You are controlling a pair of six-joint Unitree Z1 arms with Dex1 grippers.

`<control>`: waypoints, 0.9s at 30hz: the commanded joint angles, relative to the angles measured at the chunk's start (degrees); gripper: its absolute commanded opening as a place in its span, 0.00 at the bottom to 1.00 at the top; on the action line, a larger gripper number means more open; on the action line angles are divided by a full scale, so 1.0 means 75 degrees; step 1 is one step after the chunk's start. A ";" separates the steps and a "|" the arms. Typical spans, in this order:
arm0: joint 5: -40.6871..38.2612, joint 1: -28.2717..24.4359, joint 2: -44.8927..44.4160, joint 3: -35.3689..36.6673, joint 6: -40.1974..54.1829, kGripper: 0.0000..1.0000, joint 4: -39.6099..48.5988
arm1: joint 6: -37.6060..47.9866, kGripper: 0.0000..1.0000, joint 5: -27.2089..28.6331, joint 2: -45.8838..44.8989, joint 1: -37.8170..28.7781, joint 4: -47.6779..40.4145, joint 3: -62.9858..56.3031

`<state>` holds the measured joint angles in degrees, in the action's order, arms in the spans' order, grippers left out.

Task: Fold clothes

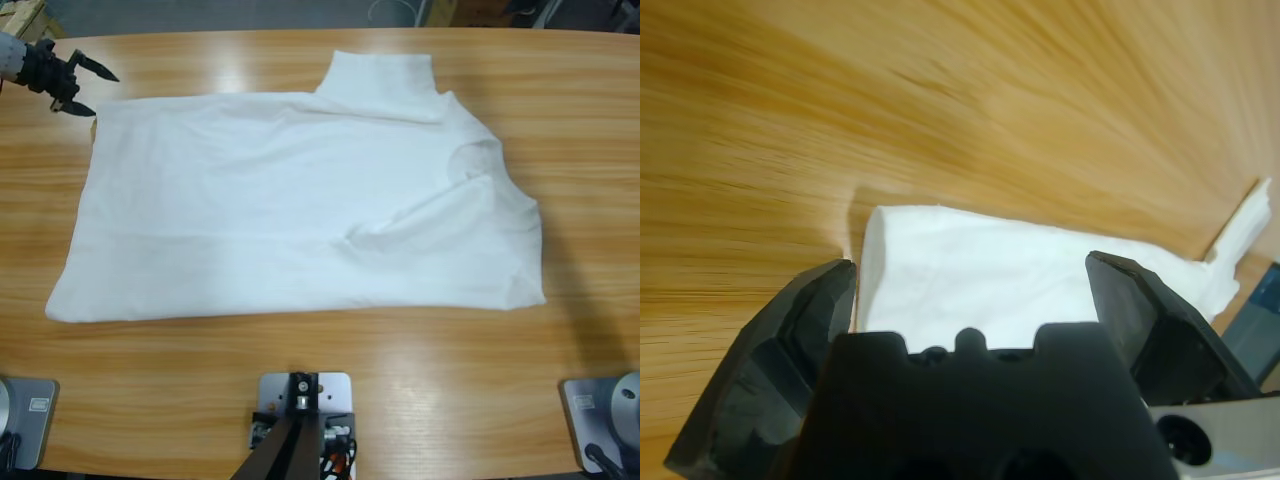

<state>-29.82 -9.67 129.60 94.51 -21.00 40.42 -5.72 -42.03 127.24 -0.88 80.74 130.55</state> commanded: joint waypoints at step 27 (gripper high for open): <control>-0.0058 -0.0223 0.0633 0.0372 -0.0224 0.87 0.0724 | -0.0151 0.97 0.0096 0.0425 0.0094 0.0074 -0.0309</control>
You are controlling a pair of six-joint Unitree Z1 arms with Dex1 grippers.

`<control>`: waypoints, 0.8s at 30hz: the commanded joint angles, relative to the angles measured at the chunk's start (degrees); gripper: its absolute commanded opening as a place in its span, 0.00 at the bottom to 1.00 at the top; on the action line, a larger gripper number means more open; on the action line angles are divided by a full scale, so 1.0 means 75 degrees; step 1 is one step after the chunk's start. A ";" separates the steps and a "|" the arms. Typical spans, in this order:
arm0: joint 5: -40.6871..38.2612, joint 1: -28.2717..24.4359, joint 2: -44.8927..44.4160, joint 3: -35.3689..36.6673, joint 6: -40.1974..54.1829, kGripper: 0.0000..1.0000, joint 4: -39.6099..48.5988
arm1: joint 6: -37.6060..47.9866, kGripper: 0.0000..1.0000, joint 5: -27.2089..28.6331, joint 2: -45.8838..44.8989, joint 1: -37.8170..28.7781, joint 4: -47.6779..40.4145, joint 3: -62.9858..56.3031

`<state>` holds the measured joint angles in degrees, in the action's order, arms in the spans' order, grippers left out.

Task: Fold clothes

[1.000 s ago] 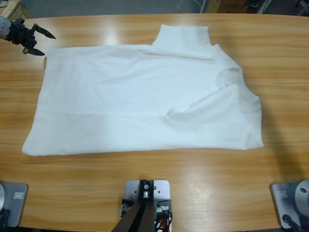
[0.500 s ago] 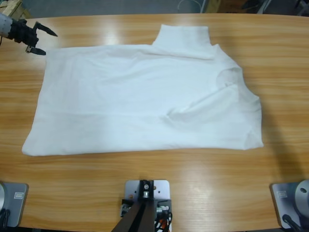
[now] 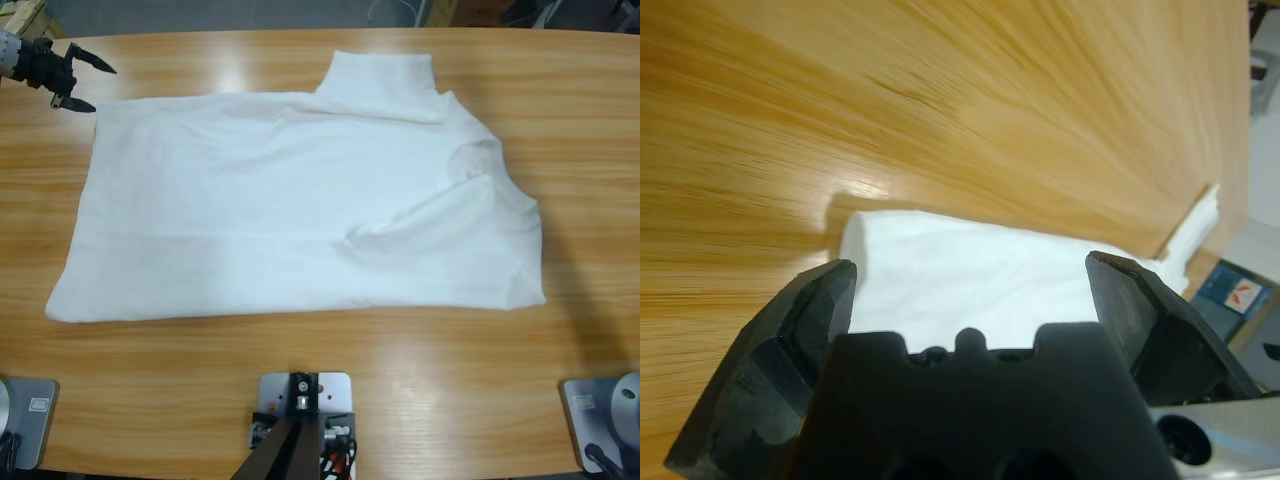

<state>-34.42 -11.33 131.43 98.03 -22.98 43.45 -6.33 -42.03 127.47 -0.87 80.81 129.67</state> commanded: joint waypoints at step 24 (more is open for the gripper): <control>0.1584 0.0700 0.1175 0.1578 0.0169 0.82 0.1960 | -0.0140 0.97 0.0042 0.0493 0.0175 0.0066 -0.0178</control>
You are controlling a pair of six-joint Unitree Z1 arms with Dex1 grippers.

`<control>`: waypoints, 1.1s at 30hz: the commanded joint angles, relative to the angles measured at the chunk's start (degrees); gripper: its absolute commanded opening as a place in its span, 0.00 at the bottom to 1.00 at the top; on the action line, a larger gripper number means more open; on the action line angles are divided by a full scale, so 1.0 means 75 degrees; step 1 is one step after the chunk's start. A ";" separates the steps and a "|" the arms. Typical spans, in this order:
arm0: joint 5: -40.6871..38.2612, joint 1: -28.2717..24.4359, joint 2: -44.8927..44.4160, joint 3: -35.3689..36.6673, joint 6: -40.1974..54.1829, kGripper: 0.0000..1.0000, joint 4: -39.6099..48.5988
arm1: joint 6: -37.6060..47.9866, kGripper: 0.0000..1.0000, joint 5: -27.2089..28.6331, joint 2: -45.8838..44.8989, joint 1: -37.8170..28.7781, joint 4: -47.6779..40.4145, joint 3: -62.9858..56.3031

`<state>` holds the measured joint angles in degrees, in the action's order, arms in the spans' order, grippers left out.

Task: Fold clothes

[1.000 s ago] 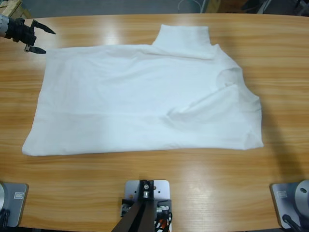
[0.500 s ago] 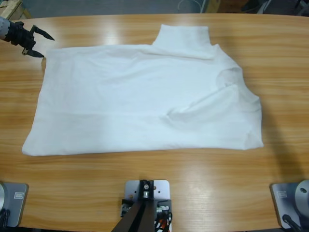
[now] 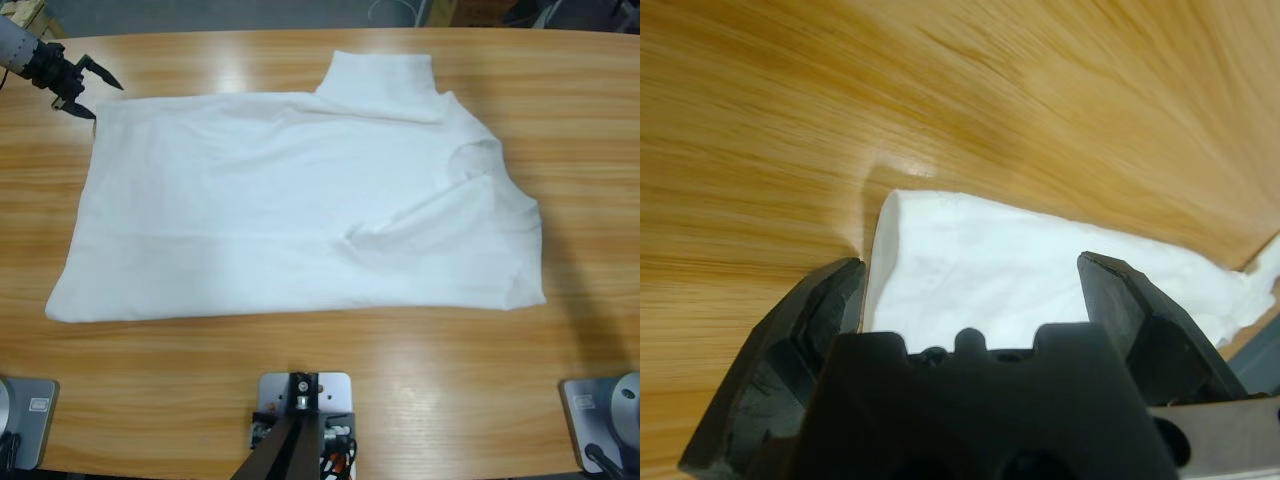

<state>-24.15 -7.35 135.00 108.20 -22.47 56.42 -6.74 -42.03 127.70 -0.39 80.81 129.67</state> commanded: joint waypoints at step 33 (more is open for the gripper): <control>-0.0226 0.0235 0.1179 0.1223 0.0279 0.00 0.1252 | -0.0109 0.97 -0.0044 0.0425 0.0228 0.0077 -0.0154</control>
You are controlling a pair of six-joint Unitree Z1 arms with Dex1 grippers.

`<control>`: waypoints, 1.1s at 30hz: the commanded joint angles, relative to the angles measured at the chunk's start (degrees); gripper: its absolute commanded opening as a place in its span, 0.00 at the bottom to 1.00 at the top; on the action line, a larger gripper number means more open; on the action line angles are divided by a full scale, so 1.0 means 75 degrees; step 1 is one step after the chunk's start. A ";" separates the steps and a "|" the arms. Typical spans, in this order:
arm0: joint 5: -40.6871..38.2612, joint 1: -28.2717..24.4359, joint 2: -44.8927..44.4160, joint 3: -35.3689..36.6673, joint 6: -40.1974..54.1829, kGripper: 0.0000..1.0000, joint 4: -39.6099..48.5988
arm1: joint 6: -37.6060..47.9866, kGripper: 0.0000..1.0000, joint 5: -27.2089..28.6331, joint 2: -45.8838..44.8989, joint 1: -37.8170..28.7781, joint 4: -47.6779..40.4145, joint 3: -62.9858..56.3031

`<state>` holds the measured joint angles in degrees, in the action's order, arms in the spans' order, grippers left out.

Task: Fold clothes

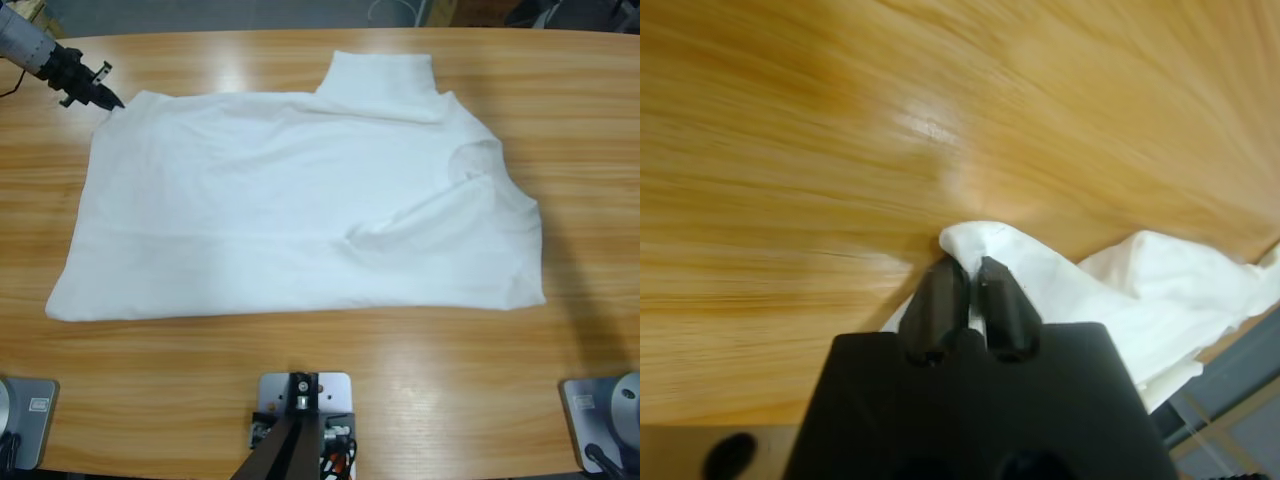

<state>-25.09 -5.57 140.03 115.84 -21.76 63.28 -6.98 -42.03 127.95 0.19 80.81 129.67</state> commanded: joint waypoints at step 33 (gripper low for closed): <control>-0.0019 0.0213 -0.0664 0.0773 0.0852 0.00 0.1741 | 0.1111 0.97 -0.0935 0.0538 -0.0162 -0.5673 -0.4082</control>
<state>-25.44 -4.04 136.13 121.52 -17.03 74.34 -1.89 -55.32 127.93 0.85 42.54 99.59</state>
